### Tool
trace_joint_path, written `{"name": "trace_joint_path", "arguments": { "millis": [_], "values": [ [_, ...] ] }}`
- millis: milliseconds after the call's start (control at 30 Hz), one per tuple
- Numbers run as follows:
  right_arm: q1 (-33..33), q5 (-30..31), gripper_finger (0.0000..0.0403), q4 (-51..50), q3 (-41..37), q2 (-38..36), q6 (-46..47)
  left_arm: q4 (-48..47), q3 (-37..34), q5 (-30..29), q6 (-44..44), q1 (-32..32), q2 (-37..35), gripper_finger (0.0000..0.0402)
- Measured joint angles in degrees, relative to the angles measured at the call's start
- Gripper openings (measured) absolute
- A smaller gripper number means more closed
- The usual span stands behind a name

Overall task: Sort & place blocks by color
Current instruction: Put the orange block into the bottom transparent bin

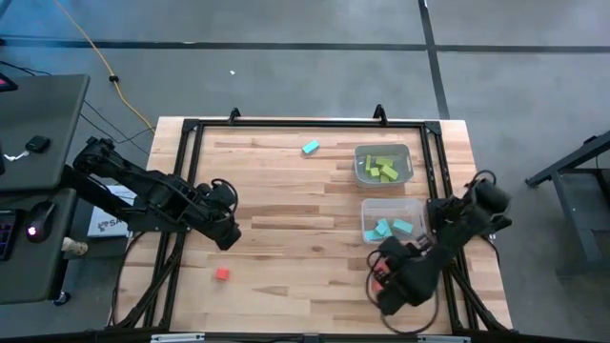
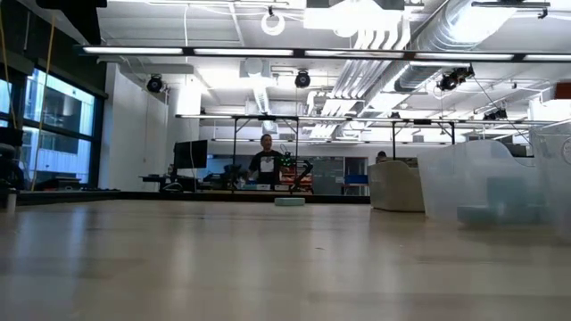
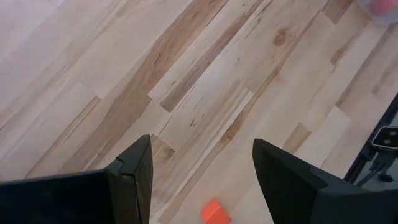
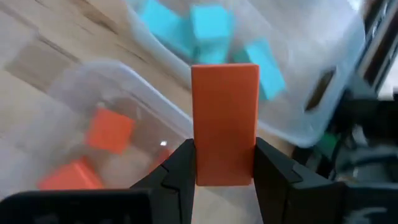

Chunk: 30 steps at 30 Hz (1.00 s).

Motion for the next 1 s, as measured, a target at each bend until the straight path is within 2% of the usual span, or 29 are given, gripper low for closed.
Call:
{"name": "trace_joint_path", "arguments": {
  "millis": [167, 300, 533, 767, 1000],
  "values": [
    [2.67, -5.56, 0.0102, 6.81, -7.65, -6.50, 6.50, 0.11, -0.01, -0.01, -0.45, 0.01, 0.35, 0.0197],
    [4.51, -6.72, 0.0102, 16.51, -12.40, -9.74, 10.26, 0.20, 0.00, 0.00, -0.46, 0.04, 0.71, 0.0197],
    [6.54, -10.44, 0.0102, 27.86, -16.09, -10.23, 12.26, 0.17, 0.00, -0.11, -0.46, 0.04, 0.60, 0.0197],
    [6.87, -14.50, 0.0102, 30.60, -19.35, -10.26, 14.20, 0.17, 0.00, -0.22, -0.46, 0.04, 0.60, 0.0197],
    [6.49, -15.71, 0.0105, 36.25, -22.71, -10.26, 14.27, 0.28, 0.00, -0.22, -0.63, 0.06, 0.60, 0.0197]
  ]
}}
